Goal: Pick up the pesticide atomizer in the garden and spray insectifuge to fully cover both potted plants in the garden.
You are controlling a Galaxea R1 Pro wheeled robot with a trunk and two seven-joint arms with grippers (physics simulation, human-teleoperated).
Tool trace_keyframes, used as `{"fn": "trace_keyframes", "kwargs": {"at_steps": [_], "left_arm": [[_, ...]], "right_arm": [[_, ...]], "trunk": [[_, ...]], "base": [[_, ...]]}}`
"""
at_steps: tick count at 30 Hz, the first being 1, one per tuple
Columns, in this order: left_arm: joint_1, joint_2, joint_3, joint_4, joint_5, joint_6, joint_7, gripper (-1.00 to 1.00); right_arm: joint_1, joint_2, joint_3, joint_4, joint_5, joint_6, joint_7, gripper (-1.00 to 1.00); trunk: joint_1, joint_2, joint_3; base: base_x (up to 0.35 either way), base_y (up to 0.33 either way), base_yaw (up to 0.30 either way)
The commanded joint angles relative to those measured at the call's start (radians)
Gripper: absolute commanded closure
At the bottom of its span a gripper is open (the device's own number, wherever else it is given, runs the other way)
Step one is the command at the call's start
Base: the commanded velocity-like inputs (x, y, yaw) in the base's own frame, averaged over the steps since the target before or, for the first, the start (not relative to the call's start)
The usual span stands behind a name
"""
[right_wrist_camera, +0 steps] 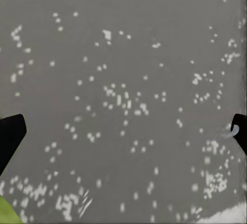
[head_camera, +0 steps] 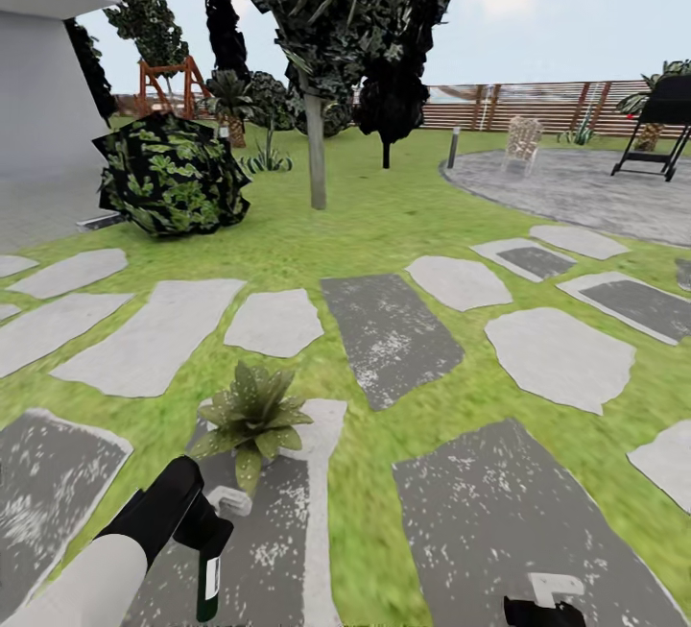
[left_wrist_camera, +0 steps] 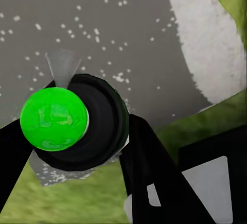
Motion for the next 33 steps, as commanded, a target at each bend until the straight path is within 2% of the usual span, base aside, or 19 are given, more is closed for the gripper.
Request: {"fn": "trace_keyframes", "kwargs": {"at_steps": [1,8,13,24,28,30,31,33], "left_arm": [[-0.001,0.000,0.001,-0.002,-0.009,0.004,-0.009,1.00],[0.000,0.000,0.002,-0.001,-0.009,0.004,-0.009,1.00],[0.000,0.000,0.002,-0.002,-0.009,0.004,-0.009,1.00],[0.000,0.000,0.005,-0.002,-0.004,-0.010,-0.011,1.00],[0.000,-0.001,0.007,0.011,-0.001,-0.113,-0.012,1.00],[0.000,-0.002,0.005,0.016,0.010,-0.199,-0.016,1.00],[0.000,-0.003,0.002,0.018,0.017,-0.254,-0.020,1.00],[0.000,-0.001,-0.002,0.025,0.018,-0.334,-0.024,1.00]], "right_arm": [[0.000,0.000,0.009,0.000,-0.009,-0.002,-0.002,-1.00],[0.000,0.000,0.009,0.000,-0.009,-0.002,-0.002,-1.00],[0.000,0.000,0.009,-0.001,-0.009,-0.002,-0.002,-1.00],[0.000,-0.001,0.009,-0.006,-0.009,-0.002,0.001,-1.00],[-0.001,-0.011,0.017,-0.023,-0.009,-0.002,0.003,-1.00],[-0.001,-0.016,0.050,-0.084,0.008,-0.001,0.004,-1.00],[-0.001,-0.022,0.083,-0.132,0.036,-0.001,0.004,-1.00],[-0.001,-0.031,0.120,-0.196,0.090,0.000,0.005,-1.00]], "trunk": [[0.000,0.000,-0.001],[0.000,0.000,-0.001],[0.000,0.000,-0.001],[0.000,0.000,0.008],[0.000,0.000,0.010],[0.000,0.000,0.010],[0.000,0.000,0.010],[0.000,0.000,0.011]], "base": [[-0.093,-0.271,0.202],[-0.153,-0.253,0.256],[-0.209,-0.220,0.074],[-0.239,-0.192,-0.176],[-0.189,-0.065,-0.126],[-0.042,-0.011,-0.024],[-0.017,-0.004,-0.009],[-0.009,-0.002,-0.005]]}}
